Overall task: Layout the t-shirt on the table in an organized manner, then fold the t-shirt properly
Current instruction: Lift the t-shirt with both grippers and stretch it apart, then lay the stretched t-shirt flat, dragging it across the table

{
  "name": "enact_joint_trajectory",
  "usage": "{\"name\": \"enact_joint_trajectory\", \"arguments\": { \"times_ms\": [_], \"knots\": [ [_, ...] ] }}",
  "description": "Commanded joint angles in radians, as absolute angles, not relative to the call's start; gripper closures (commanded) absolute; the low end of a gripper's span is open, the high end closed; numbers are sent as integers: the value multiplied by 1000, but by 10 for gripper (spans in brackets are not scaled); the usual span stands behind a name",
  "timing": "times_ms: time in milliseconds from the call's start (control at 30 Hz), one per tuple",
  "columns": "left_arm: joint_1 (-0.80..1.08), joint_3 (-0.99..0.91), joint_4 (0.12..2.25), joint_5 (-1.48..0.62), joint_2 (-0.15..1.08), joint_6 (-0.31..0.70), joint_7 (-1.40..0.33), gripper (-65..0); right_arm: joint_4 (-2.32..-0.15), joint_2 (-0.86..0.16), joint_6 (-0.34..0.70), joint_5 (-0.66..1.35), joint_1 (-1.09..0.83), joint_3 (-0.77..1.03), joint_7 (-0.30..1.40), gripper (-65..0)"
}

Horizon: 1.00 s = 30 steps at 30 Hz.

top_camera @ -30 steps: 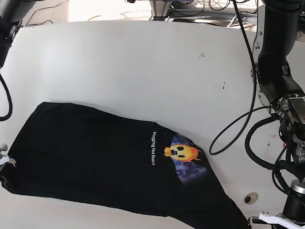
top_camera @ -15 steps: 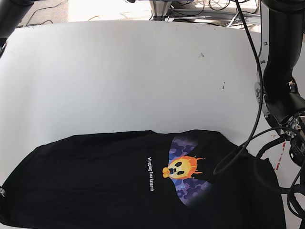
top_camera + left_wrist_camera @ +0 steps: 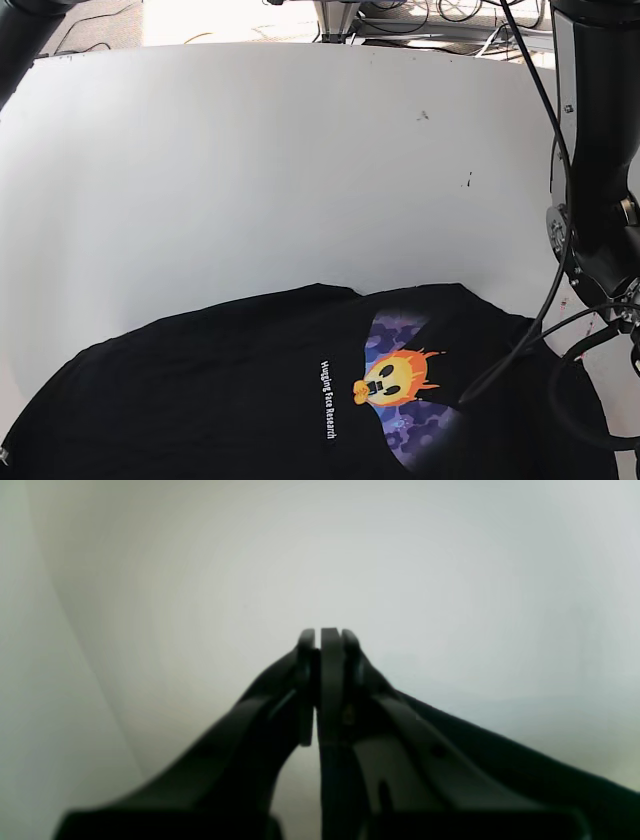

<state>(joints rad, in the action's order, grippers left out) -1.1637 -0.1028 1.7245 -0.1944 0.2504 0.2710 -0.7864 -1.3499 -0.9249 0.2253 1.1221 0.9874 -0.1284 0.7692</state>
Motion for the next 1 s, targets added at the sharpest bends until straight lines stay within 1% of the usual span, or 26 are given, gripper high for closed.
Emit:
{"name": "enact_joint_trajectory", "arguments": {
  "times_ms": [0,167,467,633,733,833,967],
  "knots": [
    [-1237,-105,1718,-191,257,263,-754,-4,-1328,-943,226,1130,1102,-159,734,0],
    [-1309,-105,1662,-191,257,263,-754,-4,-1302,-941,226,1130,1176,-208,734,0],
    [-1309,-104,1604,-193,260,263,-754,-4,-1300,-941,226,1130,1234,-263,734,0],
    [-1309,-101,1610,-193,260,263,-768,-4,-1302,-946,226,1132,1228,-263,739,0],
    [-1309,-105,1624,-194,260,263,-825,-4,-1307,-947,226,1133,1208,-257,779,0],
    [-1308,-105,1659,-194,260,263,-858,-4,-1317,-947,226,1155,1167,-222,800,0],
    [-1248,-107,1727,-194,260,263,-886,-4,-1339,-957,226,1188,1081,-168,808,0]
  ]
}}
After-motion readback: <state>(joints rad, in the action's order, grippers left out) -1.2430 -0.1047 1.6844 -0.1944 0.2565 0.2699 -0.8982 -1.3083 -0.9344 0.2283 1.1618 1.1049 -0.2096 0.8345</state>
